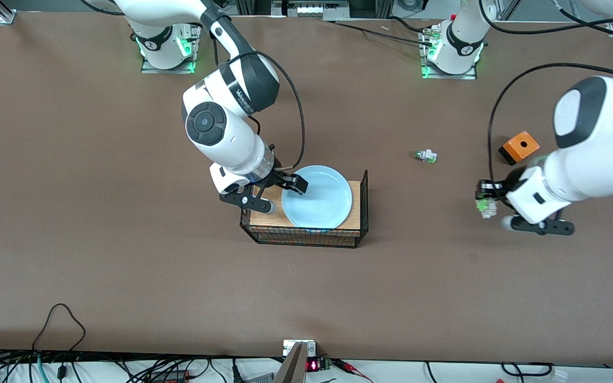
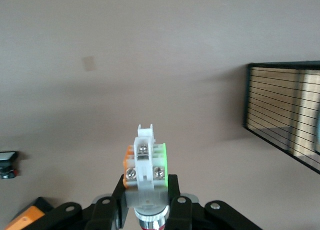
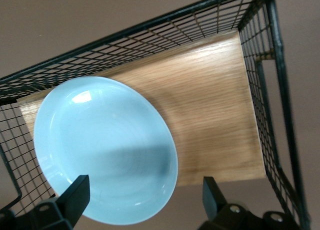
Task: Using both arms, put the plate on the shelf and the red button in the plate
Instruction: 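Lower the plate into the basket and open the right gripper, then carry the button over the plate with the left gripper while the right withdraws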
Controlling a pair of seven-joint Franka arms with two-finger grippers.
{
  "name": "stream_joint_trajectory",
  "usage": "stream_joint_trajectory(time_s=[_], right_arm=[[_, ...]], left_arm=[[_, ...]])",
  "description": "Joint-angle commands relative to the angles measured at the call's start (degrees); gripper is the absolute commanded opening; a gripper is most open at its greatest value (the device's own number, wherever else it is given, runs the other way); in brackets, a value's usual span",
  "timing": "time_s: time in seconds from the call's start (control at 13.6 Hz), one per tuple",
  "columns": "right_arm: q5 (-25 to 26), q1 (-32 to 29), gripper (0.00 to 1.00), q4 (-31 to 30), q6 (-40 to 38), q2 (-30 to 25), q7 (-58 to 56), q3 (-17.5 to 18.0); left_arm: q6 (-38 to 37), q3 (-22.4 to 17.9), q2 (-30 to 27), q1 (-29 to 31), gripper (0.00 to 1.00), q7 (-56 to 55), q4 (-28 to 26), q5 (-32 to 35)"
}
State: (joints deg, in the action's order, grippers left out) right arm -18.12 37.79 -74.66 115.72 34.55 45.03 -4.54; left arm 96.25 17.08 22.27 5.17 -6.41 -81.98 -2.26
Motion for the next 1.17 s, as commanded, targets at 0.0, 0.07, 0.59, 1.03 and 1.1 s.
stream_joint_trajectory(time_s=[0.0,0.07,0.59,1.03,1.1], right_arm=[[0.4,-0.9,1.0,3.8,-7.4,-1.6,0.5,-0.9],[1.2,-1.5,1.0,4.6,-10.8,-2.5,-1.3,-2.2],[5.5,-10.9,1.0,10.6,-32.2,-9.1,-39.2,-10.4],[8.5,-14.8,1.0,10.7,-37.3,-11.2,-55.3,-20.6],[8.5,-14.9,1.0,10.7,-37.2,-11.2,-55.0,-20.8]], left_arm=[[-0.8,4.8,-0.4,-0.2,0.0,-5.1,0.2,1.1],[-0.5,5.9,-0.2,-1.5,0.0,-6.9,0.2,1.2],[2.2,5.9,2.2,-14.2,0.0,-11.6,3.3,0.8],[4.3,5.2,10.7,-20.8,0.0,-15.0,10.2,0.8],[5.9,5.2,11.2,-21.6,0.0,-16.4,10.2,0.8]])
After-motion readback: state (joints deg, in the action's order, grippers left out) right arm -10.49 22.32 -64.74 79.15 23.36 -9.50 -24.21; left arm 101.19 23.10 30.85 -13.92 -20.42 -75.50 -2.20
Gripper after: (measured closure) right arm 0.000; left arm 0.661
